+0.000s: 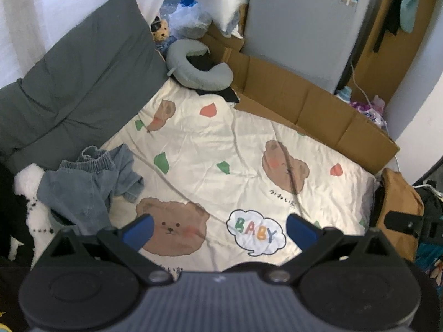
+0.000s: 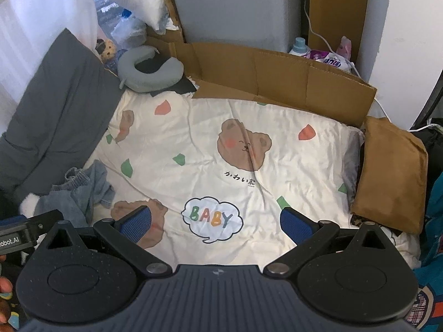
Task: Fold clothes
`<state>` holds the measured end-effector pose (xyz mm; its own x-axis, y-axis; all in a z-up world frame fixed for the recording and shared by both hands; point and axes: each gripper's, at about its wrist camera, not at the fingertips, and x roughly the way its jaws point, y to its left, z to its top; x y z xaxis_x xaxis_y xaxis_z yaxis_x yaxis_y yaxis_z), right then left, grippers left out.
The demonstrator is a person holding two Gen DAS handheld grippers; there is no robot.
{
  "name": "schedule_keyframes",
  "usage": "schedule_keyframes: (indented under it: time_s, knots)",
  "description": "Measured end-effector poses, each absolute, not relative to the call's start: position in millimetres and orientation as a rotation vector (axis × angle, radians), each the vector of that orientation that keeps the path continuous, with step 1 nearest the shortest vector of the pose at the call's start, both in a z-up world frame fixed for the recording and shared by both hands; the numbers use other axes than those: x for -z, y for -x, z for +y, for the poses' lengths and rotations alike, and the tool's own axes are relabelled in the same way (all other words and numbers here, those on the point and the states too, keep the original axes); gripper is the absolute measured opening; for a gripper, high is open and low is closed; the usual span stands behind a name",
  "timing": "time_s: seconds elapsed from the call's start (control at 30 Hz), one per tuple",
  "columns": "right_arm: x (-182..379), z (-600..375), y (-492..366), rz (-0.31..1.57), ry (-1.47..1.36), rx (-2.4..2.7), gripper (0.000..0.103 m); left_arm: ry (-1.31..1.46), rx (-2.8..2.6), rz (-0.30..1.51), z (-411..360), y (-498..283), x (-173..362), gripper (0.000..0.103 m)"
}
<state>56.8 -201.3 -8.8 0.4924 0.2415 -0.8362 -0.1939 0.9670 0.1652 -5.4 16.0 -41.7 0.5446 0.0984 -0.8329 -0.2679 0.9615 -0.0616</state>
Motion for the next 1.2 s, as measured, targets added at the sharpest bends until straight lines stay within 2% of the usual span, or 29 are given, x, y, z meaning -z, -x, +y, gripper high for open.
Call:
schedule_keyframes:
  time_s: [0.6, 0.93, 1.2]
  knots:
    - [26, -183, -66, 1.064, 0.027, -0.254, 0.101, 0.157, -0.208, 1.03, 17, -12, 67, 0.102]
    - [27, -186, -68, 1.08, 0.029, -0.252, 0.101, 0.139, -0.204, 1.056, 13, -16, 72, 0.093]
    - [26, -189, -67, 1.085, 0.039, -0.247, 0.101, 0.171, -0.212, 1.059, 17, -16, 72, 0.093]
